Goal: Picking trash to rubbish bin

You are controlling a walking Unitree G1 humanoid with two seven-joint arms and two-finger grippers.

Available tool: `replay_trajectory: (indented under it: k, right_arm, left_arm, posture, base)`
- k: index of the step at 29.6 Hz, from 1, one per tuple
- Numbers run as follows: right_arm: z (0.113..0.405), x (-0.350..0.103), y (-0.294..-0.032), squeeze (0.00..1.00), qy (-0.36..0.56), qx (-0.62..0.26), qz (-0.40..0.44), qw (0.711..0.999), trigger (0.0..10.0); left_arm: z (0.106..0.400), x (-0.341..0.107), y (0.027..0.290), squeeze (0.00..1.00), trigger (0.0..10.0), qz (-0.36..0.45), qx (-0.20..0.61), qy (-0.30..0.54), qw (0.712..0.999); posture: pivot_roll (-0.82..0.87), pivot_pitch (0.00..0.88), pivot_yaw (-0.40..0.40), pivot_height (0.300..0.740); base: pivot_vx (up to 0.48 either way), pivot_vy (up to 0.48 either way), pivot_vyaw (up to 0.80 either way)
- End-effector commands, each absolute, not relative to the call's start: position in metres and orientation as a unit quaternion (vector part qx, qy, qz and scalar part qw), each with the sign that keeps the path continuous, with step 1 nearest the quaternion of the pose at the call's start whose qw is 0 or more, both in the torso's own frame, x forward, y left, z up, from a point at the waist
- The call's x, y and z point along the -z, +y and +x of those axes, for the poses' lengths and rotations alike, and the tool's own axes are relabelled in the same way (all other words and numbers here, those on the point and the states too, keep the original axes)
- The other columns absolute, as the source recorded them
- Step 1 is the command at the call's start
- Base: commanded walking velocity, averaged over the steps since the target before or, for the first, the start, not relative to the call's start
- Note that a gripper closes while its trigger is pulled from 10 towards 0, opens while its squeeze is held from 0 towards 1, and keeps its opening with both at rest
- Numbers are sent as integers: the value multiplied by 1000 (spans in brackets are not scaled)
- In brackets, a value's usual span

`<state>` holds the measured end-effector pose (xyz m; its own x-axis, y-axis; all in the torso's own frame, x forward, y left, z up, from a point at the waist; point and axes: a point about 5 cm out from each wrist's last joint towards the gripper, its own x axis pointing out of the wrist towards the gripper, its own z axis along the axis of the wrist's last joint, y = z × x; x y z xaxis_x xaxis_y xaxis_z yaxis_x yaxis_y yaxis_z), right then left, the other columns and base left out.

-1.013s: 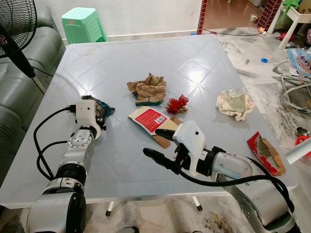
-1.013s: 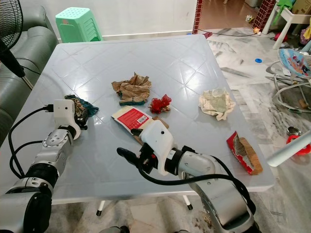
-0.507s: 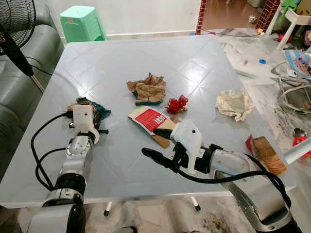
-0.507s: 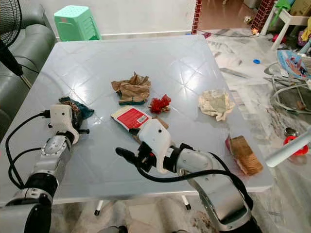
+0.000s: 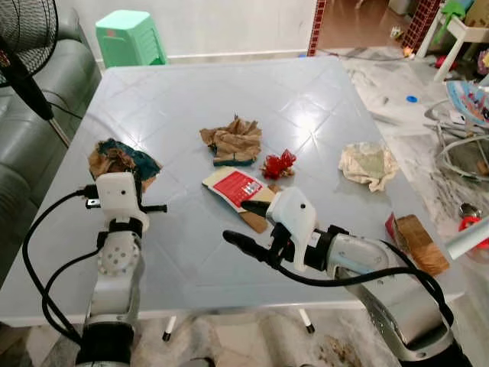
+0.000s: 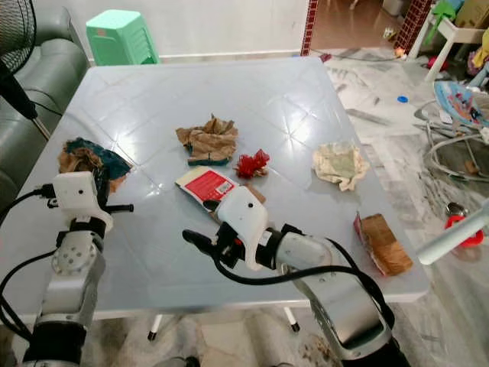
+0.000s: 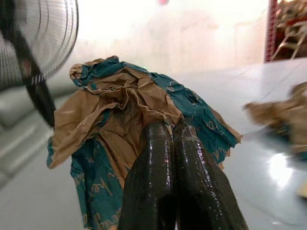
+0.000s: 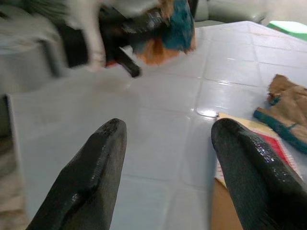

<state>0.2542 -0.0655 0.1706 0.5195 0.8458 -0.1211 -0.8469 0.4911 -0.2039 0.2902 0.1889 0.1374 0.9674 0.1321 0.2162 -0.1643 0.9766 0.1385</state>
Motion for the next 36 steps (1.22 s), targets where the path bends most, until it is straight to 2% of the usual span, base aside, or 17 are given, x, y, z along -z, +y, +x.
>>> replay_trajectory:
  k: [1,6,8,14,22,27,32,36]
  right_arm:
    - [263,-174,-69,0,-16,-455,-126,881,10000]
    - [273,-177,-74,0,-36,-421,-141,895,10000]
    - [285,-180,-79,0,-60,-378,-147,912,10000]
    - [307,-183,-78,0,-93,-328,-163,926,10000]
    - [323,-195,-53,0,-140,-328,-158,921,10000]
    - [318,-176,-35,0,-97,-386,-129,908,10000]
    - [319,-149,-35,0,-41,-403,-202,892,10000]
    - [328,-142,-42,0,-26,-380,-230,896,10000]
  left_arm:
    - [281,-144,181,0,0,97,-63,-115,987]
    - [258,-133,178,0,0,113,-45,-96,988]
    - [238,-125,186,0,0,129,-49,-72,988]
    - [226,-131,193,0,0,148,-55,-68,985]
    - [216,-132,192,0,0,160,-48,-64,984]
    - [213,-133,187,0,0,152,-44,-61,986]
    - [210,-132,186,0,0,151,-40,-54,986]
    - [211,-133,187,0,0,150,-38,-51,987]
  posture:
    - [-61,78,-4,740]
    - [-40,76,-5,740]
    - [-21,77,-6,740]
    - [16,75,-8,740]
    - [26,77,-16,740]
    - [38,81,-24,740]
    - [41,89,-28,740]
    - [41,96,-29,740]
  base:
    - [0,0,0]
    - [0,0,0]
    - [0,0,0]
    - [0,0,0]
    - [0,0,0]
    - [0,0,0]
    - [0,0,0]
    - [0,0,0]
